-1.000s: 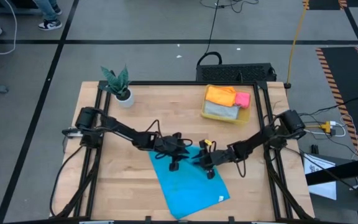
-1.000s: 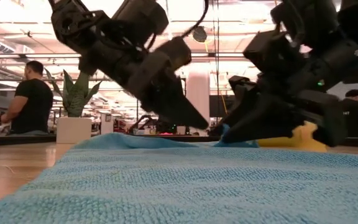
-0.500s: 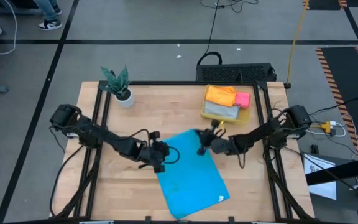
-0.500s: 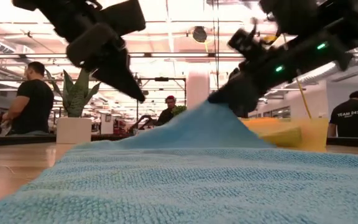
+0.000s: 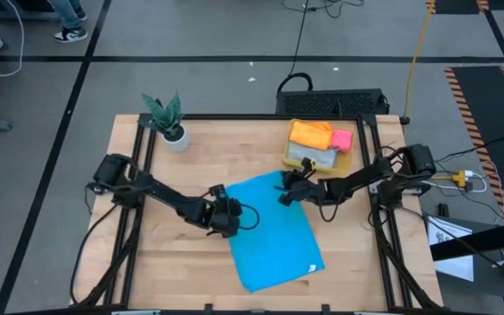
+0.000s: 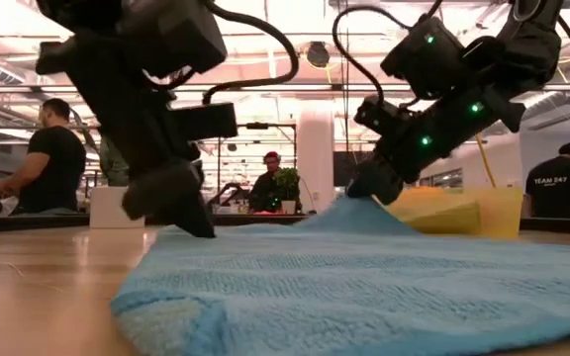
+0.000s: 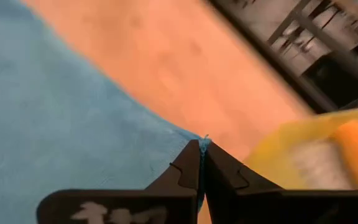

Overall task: Fold microfiber towels
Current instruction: Fold the blue kitchen towel

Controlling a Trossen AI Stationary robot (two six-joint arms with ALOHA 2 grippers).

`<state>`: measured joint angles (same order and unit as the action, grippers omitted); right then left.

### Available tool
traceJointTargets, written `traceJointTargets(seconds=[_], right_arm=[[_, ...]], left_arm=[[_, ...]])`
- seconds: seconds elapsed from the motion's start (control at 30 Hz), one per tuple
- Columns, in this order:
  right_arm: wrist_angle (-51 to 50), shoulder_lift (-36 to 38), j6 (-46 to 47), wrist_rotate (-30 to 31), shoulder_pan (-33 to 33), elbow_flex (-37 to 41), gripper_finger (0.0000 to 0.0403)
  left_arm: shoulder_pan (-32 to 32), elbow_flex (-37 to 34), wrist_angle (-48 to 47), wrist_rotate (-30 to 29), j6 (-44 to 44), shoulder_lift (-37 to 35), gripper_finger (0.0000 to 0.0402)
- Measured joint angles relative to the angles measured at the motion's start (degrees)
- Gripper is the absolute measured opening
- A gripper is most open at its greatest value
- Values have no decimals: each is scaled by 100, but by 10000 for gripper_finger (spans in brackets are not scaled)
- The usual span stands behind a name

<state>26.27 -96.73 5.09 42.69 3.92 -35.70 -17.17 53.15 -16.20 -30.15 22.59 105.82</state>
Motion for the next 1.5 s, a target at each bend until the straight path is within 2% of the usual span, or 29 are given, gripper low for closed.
traceJointTargets(seconds=[0.23,0.37,0.5,0.6,0.67,0.77,0.87,0.97,1.13,1.27,1.5], right_arm=[[-302,0,-109,-69,-22,2,9],[-302,0,-144,-29,-69,2,44],[-718,236,-255,921,-38,4,96],[-1137,732,-189,1072,231,2,127],[-1278,1047,-73,736,465,2,139],[-1306,1389,162,-545,835,84,144],[-1239,1413,478,-1996,1187,274,137],[-864,1156,748,-2764,1606,555,119],[-172,701,1151,-2866,2297,1017,80],[-6,490,1618,-2281,2704,1094,47],[-15,28,2417,-1754,3149,731,3]], left_arm=[[144,24,-164,10,-185,130,92],[198,7,-243,39,-448,6,92],[232,-19,-547,-116,-486,-174,92],[252,-35,-711,-155,-402,-318,92],[254,-31,-673,-166,-350,-371,92],[251,-31,-500,13,-310,-378,92],[209,-31,-222,361,-254,-372,92],[157,-91,376,487,-181,-372,92],[166,-329,1030,529,-256,-378,92],[357,-614,1352,501,-468,-376,92],[865,-890,2054,468,-1003,-378,92]])
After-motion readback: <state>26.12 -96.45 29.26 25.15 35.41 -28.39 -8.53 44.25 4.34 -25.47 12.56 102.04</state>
